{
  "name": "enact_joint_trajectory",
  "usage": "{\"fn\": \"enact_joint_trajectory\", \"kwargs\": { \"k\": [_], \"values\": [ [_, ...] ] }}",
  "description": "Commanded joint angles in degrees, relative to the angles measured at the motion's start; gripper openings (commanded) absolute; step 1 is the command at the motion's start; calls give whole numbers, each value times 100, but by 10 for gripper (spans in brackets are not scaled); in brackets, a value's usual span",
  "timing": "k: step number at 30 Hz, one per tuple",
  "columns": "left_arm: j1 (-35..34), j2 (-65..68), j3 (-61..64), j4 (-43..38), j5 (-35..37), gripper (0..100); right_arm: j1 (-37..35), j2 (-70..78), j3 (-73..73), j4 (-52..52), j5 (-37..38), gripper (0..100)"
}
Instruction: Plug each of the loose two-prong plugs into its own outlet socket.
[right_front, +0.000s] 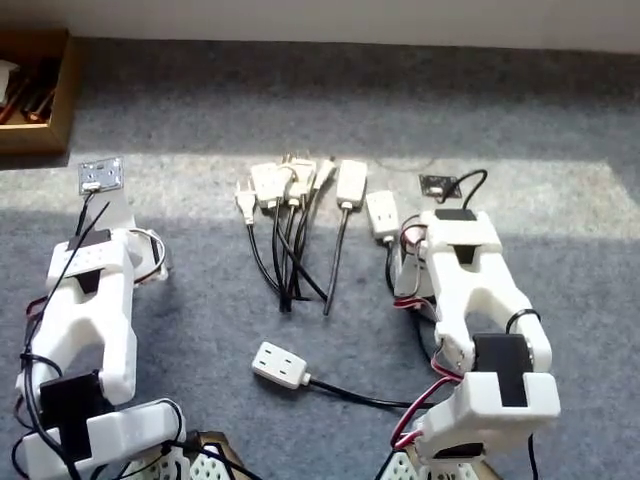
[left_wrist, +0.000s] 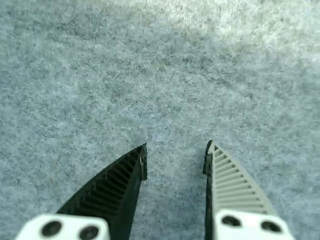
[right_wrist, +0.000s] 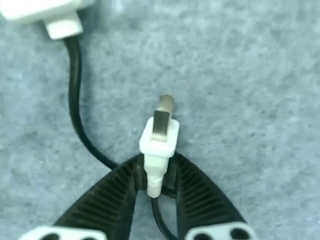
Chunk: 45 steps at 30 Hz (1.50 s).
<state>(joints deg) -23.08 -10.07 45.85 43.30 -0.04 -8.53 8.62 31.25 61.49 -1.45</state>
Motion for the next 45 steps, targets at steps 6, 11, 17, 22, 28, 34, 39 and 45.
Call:
{"fn": "enact_joint_trajectory", "kwargs": {
  "k": [6,11,17,22,28,34,39,45],
  "values": [
    [92,-215,-57,-97,26,203,-251,101,-400,-57,88,6],
    [101,-251,-154,-466,26,200,-804,-110,-1499,998,510,6],
    [66,-251,-963,-457,0,200,-1956,-1429,-2299,1604,325,6],
    [180,-251,-1974,79,-651,200,-3029,-2308,-1947,1446,352,6],
    [796,-251,-4391,2980,-1257,204,-3125,-2818,-1191,22,1090,6],
    [1112,-259,-6510,4905,-1415,210,-2835,-3319,1033,-2826,1266,6],
    [1121,-198,-6888,5477,-1415,365,-2624,-3538,1771,-3635,1521,6],
    [1569,-198,-5833,5486,-2242,567,-2651,-3987,1807,-3670,1591,6]
  ]
}}
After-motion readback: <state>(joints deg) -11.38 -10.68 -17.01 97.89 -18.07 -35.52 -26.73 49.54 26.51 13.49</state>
